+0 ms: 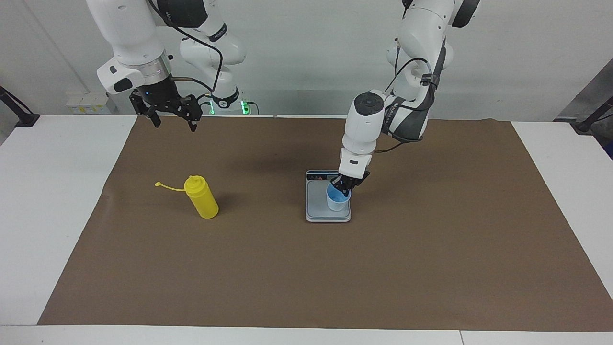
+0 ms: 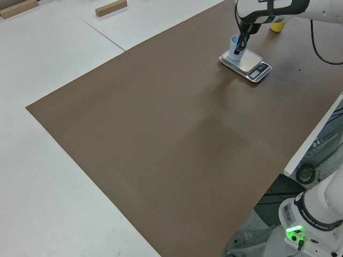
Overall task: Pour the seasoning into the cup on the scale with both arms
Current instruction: 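Carry the blue cup with the left gripper onto the scale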
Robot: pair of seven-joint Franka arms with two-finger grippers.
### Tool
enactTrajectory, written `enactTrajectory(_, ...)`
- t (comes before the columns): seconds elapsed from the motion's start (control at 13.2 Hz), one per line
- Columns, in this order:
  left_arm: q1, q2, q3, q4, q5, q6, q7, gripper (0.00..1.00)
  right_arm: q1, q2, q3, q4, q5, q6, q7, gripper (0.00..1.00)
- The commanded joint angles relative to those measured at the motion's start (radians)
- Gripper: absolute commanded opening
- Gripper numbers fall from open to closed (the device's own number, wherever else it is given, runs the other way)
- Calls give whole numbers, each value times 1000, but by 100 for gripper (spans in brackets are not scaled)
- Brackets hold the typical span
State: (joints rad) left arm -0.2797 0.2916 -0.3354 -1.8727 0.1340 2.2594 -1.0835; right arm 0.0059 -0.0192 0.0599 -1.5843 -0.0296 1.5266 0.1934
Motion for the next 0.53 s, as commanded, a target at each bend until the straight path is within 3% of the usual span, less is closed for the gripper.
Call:
enactTrajectory(0.0, -4, 4, 3, 3, 22, 5, -15, 40, -10, -24, 0, -28, -6, 9, 8, 100)
enactTrajectory(0.08, -3, 7, 3, 15, 23, -7, -13, 57, -12, -24, 0, -29, -6, 9, 1, 100)
enactTrajectory(0.23, -1, 21, 1, 93, 24, -105, -9, 79, -30, -24, 0, -37, 11, 17, -43, 100)
enactTrajectory(0.45, 8, 20, 7, 293, 1, -306, 1, 82, -93, -62, 0, -139, 57, 148, -203, 100)
